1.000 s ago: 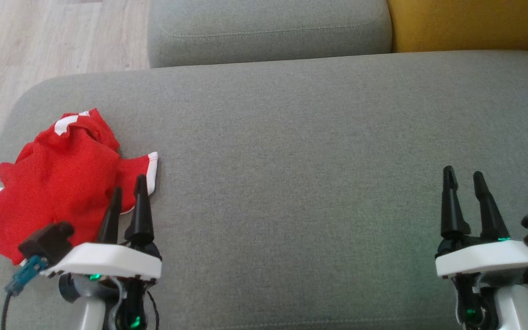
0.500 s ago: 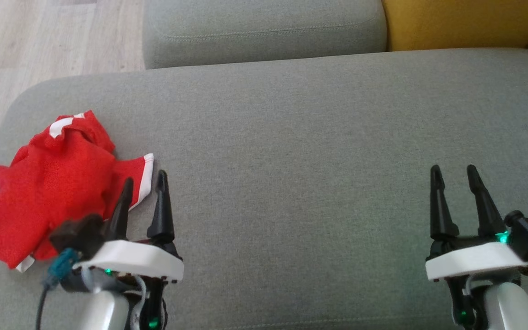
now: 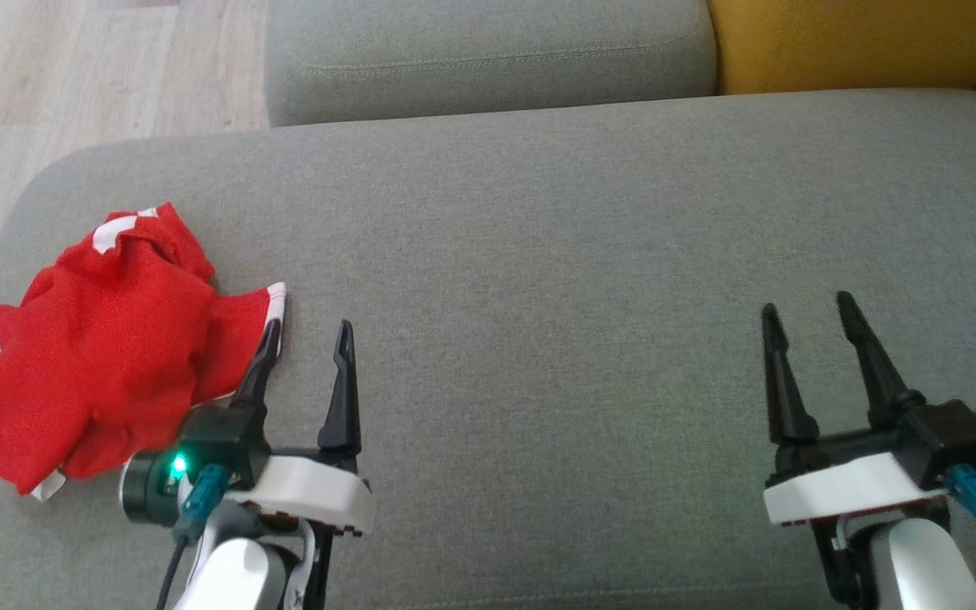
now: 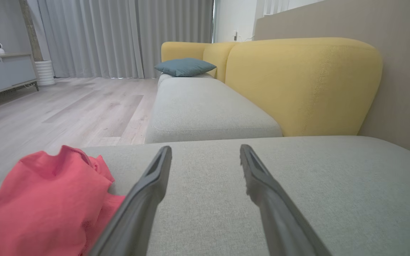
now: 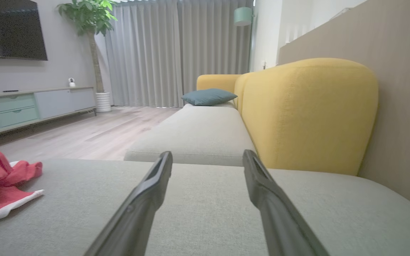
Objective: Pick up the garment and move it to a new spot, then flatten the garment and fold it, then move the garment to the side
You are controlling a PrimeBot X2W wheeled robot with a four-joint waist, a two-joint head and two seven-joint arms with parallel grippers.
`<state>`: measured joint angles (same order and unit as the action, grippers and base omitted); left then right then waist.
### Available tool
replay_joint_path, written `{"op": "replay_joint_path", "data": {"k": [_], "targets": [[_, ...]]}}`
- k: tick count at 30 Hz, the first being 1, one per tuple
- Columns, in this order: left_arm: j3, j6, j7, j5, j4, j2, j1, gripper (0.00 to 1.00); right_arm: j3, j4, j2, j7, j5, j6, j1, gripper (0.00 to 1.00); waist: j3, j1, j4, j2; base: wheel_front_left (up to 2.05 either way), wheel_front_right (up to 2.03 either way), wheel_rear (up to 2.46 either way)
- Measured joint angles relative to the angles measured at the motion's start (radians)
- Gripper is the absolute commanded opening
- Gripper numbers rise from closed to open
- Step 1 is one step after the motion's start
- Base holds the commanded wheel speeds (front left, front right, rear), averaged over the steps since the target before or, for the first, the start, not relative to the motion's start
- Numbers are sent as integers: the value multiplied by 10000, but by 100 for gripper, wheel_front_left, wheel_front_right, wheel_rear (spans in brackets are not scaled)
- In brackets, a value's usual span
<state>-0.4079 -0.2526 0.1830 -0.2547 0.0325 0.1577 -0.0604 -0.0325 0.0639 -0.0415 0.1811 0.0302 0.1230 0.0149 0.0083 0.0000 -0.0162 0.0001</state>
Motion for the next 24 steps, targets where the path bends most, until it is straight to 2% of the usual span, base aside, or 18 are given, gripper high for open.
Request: {"op": "replay_joint_path", "data": {"k": [1,3,8,12,14,20,24], "targets": [[-75,-232,50,119,-96,2,-84,100,-115,-115,0,79,-8,0,1,100,9,0,25,0,0,0,0],[-94,-395,130,144,-268,2,-79,100,-144,-194,-2,161,-38,0,1,100,16,0,58,0,0,0,0],[84,-334,240,-194,-581,-176,-45,100,-159,-176,-2,303,-31,0,-3,100,10,0,142,0,0,0,0],[784,100,403,-382,-855,-617,118,100,-90,127,-2,397,1367,0,-38,100,-7,0,192,0,0,0,0],[1106,355,474,-353,-922,-757,282,100,10,353,-6,430,1707,0,-46,100,-14,0,213,0,0,0,0],[1369,1074,640,462,-568,-965,575,100,-150,631,-10,629,945,0,-43,100,-33,0,197,0,0,0,0],[1319,1221,698,1011,12,-999,590,100,-79,949,-10,688,468,0,-43,100,-50,0,155,0,0,0,0]]}}
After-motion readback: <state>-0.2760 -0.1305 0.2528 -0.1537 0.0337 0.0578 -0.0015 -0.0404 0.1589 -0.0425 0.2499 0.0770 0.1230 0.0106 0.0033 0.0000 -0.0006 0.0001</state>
